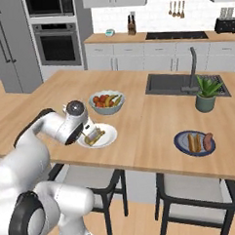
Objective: Place one bun and one sausage from the bowl on each plate.
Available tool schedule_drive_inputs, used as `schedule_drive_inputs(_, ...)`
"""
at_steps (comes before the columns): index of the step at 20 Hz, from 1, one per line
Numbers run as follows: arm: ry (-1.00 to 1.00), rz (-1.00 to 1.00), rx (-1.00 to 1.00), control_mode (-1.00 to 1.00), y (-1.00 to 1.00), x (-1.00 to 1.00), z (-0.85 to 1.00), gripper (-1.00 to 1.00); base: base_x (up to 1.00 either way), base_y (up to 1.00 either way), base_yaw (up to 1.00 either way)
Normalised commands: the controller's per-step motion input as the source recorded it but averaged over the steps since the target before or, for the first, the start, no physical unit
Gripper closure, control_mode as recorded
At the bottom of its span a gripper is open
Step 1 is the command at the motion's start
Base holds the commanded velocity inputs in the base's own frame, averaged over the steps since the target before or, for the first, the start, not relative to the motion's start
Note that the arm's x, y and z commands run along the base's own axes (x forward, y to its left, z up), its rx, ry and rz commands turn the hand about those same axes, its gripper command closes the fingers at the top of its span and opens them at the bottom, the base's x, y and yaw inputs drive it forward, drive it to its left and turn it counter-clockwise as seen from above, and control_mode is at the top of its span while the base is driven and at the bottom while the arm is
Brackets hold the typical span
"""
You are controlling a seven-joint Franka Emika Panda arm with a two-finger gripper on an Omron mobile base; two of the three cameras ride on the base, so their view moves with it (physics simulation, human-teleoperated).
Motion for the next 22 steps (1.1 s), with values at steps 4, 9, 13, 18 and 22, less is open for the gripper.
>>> schedule_drive_inputs(4, 0.06, -0.10, -0.27, -1.00, 0.00, -1.00, 0.87, -1.00, 0.00, 0.00, 0.00)
schedule_drive_inputs(9, 0.19, -0.05, -0.22, -1.00, 0.00, -0.92, 0.93, -1.00, 0.00, 0.00, 0.00)
schedule_drive_inputs(13, 0.26, 0.00, -0.13, -1.00, 0.00, -0.98, 0.55, -1.00, 0.00, 0.00, 0.00)
schedule_drive_inputs(18, 0.36, 0.02, -0.09, -1.00, 0.00, -0.62, 0.29, -1.00, 0.00, 0.00, 0.00)
schedule_drive_inputs(22, 0.28, 0.05, -0.01, 1.00, -0.01, -0.31, 0.00, -1.00, -0.20, -0.06, 0.01)
